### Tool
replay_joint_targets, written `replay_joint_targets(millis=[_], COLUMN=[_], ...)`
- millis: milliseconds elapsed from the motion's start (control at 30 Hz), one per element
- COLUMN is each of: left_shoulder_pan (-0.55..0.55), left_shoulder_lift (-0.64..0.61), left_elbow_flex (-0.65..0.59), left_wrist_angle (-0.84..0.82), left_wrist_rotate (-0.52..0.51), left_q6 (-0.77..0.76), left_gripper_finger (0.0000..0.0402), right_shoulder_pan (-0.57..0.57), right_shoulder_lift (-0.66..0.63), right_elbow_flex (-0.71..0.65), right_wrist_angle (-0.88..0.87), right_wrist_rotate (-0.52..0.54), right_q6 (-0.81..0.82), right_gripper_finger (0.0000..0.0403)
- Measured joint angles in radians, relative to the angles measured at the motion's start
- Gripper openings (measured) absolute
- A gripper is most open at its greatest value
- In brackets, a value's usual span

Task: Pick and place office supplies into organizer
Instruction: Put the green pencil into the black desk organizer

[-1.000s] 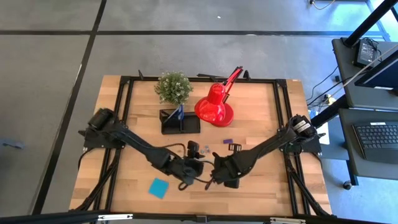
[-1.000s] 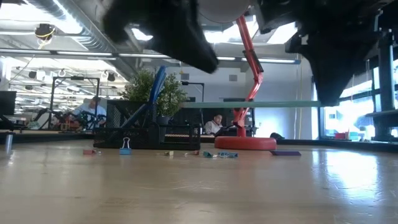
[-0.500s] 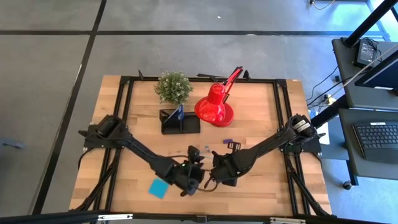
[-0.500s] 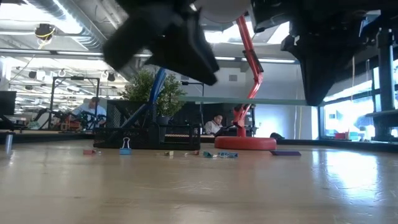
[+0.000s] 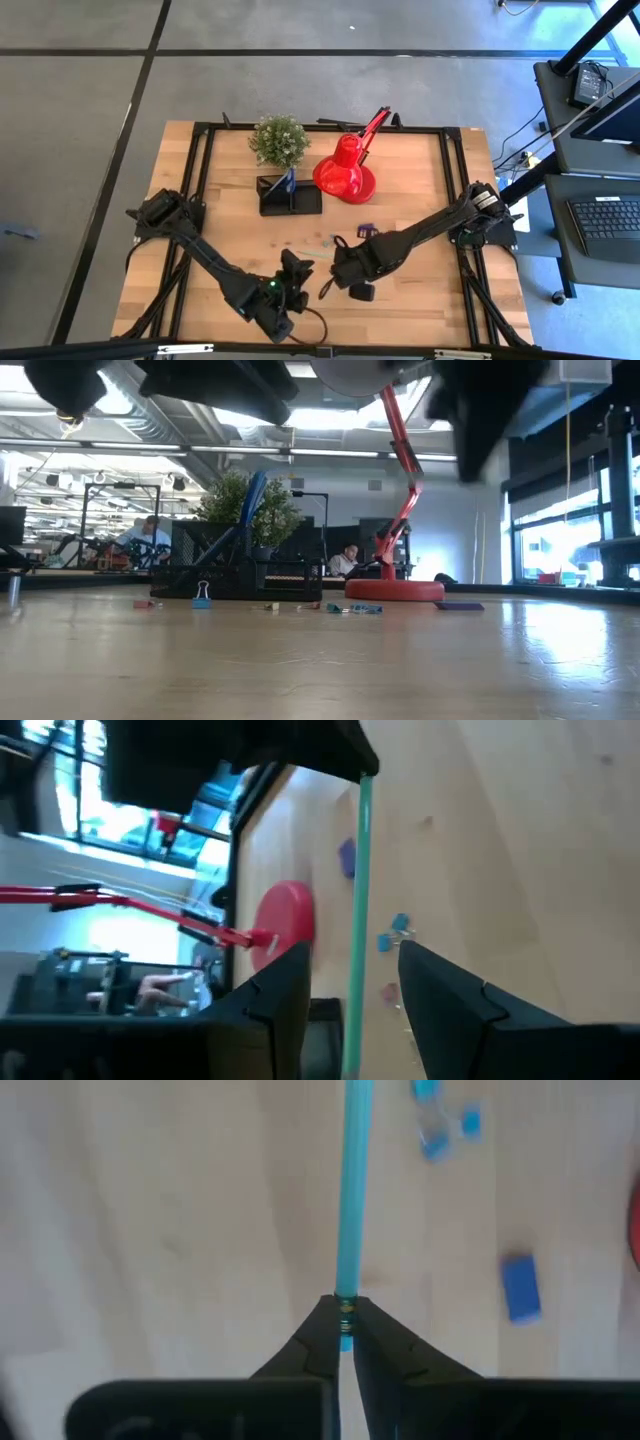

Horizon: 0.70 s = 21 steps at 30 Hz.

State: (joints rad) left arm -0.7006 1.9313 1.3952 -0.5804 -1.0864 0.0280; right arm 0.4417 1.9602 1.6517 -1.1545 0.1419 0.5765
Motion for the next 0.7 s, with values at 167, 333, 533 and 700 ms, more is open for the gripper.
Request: replay_joint_targets(millis=[167,333,533,700], left_shoulder_pan=[0.0,-0.005,-0.027,-0.025], left_shoulder_lift=[0.001,0.001,0.001,0.001], left_elbow_flex=[0.0,-0.001,-0.001,-0.001], left_wrist_angle=[0.041,0.056,0.057,0.057], left_wrist_rotate=[-0.085,-0.181,-0.297,-0.307], left_q6=[0.138,0.248,0.315,0.303], left_gripper_finger=[0.0147,0.0147,0.0147,0.0147], right_shoulder_pan=[-0.034,-0.071,-0.1,-0.099], right_shoulder_lift=[0.0,0.0,0.0,-0.001], right_elbow_flex=[0.121,0.213,0.265,0.269], right_wrist_angle=[0.021,0.018,0.02,0.061], right_wrist_rotate=[-0.068,-0.161,-0.232,-0.256], right_q6=[-0.012,0.002,0.046,0.048], right_gripper_finger=[0.0021,0.0021,0.0021,0.0021])
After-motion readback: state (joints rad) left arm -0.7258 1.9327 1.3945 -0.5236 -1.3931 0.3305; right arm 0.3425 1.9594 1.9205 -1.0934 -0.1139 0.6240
